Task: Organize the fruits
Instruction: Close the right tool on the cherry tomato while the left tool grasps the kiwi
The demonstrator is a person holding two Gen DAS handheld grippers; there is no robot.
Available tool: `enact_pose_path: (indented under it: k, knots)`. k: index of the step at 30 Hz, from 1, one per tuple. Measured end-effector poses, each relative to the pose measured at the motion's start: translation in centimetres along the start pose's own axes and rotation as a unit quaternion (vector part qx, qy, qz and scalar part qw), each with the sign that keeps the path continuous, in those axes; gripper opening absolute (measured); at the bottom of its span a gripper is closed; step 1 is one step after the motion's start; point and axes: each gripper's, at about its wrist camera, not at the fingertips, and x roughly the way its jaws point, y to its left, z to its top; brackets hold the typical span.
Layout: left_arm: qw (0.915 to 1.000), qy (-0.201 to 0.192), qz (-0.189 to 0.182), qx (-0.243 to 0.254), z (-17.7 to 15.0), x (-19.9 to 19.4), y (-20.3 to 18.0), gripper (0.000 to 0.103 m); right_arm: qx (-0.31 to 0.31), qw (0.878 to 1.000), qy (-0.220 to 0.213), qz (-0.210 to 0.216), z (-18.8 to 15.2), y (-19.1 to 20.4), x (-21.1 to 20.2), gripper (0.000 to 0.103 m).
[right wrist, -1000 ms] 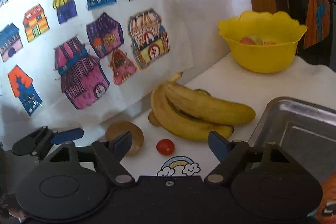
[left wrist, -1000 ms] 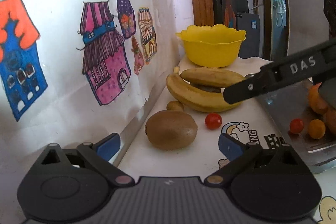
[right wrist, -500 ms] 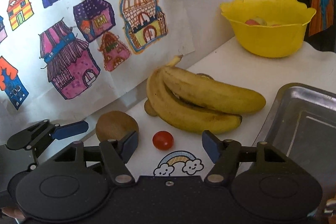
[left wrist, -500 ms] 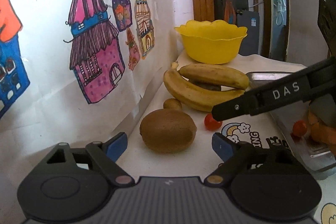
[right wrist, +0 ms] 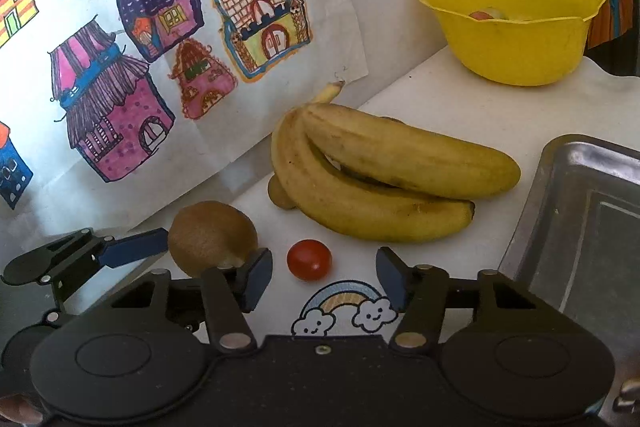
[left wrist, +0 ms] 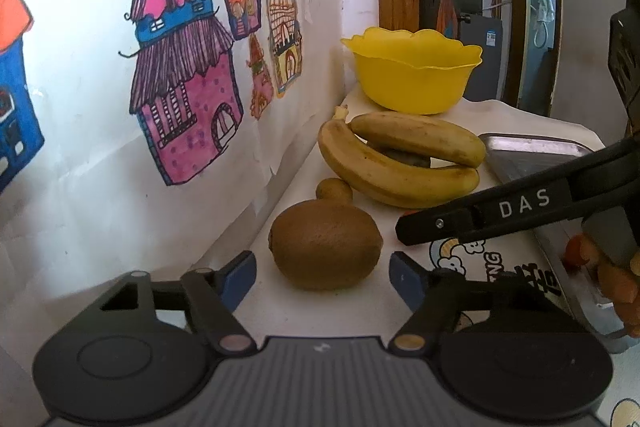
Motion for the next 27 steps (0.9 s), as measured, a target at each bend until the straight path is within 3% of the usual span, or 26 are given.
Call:
enact_pose_path:
  k: [7, 11, 19, 23, 27]
  knots:
    - [1.0000, 0.007, -0.006, -0.002, 0.0, 0.1, 0.1, 0.065, -0.041, 0.999, -0.008, -0.016, -0.3, 0.9, 0.1, 0.053]
    - [0.9999, 0.008, -0.008, -0.009, 0.1, 0.3, 0.3, 0.065, -0.069, 0.997, -0.013, -0.028, -0.5, 1.5, -0.1, 0.051]
    - [0.9999, 0.010, -0.008, -0.008, 0.2, 0.4, 0.1, 0.065, -0.066, 0.997, -0.019, -0.027, -0.5, 1.3, -0.2, 0.049]
    - [0.9999, 0.007, -0.007, -0.007, 0.2, 0.4, 0.0, 0.064, -0.055, 0.998, -0.017, -0.015, -0.5, 1.2, -0.3, 0.037]
    - [0.9999, 0.009, -0.005, -0.006, 0.2, 0.3, 0.0, 0.063, -0.058, 0.998, -0.019, -0.013, -0.5, 1.4, -0.2, 0.037]
